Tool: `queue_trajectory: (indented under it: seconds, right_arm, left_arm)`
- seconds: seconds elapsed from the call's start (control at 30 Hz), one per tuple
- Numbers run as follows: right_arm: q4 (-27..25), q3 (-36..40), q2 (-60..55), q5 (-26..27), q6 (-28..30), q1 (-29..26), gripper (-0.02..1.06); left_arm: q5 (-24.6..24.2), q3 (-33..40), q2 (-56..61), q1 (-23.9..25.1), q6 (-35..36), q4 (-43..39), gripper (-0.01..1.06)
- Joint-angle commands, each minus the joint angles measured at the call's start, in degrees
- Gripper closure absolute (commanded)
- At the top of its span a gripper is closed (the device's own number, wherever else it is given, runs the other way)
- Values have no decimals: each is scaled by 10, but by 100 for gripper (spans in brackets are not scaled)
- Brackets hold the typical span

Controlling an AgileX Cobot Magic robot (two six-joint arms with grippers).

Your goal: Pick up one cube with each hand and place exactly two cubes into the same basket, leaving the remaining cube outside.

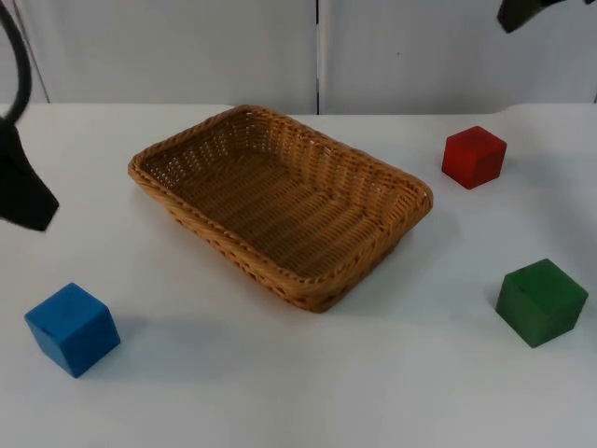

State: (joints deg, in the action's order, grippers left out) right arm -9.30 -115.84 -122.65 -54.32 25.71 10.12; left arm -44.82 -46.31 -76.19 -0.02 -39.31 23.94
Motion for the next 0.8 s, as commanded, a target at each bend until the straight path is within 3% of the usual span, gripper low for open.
queue_trajectory:
  seconds: [0.0, 0.1, 0.37, 0.43, 0.77]
  right_arm:
    - [0, -28, -25, -12, 6, 4, 0]
    - [-2, -44, -57, -13, 9, 4, 0]
    - [-27, -44, -107, 6, 49, 4, 0]
    - [-46, -44, -119, 24, 63, 4, 0]
    - [-50, -44, -142, 97, 64, 4, 0]
  left_arm:
    - [-3, -3, -12, -21, -7, -22, 0]
    - [8, -3, -30, -44, 8, -47, 0]
    - [29, -3, -79, -52, 12, -60, 0]
    - [47, -3, -99, -52, 14, -70, 0]
    - [106, -9, -170, -52, 62, -131, 0]
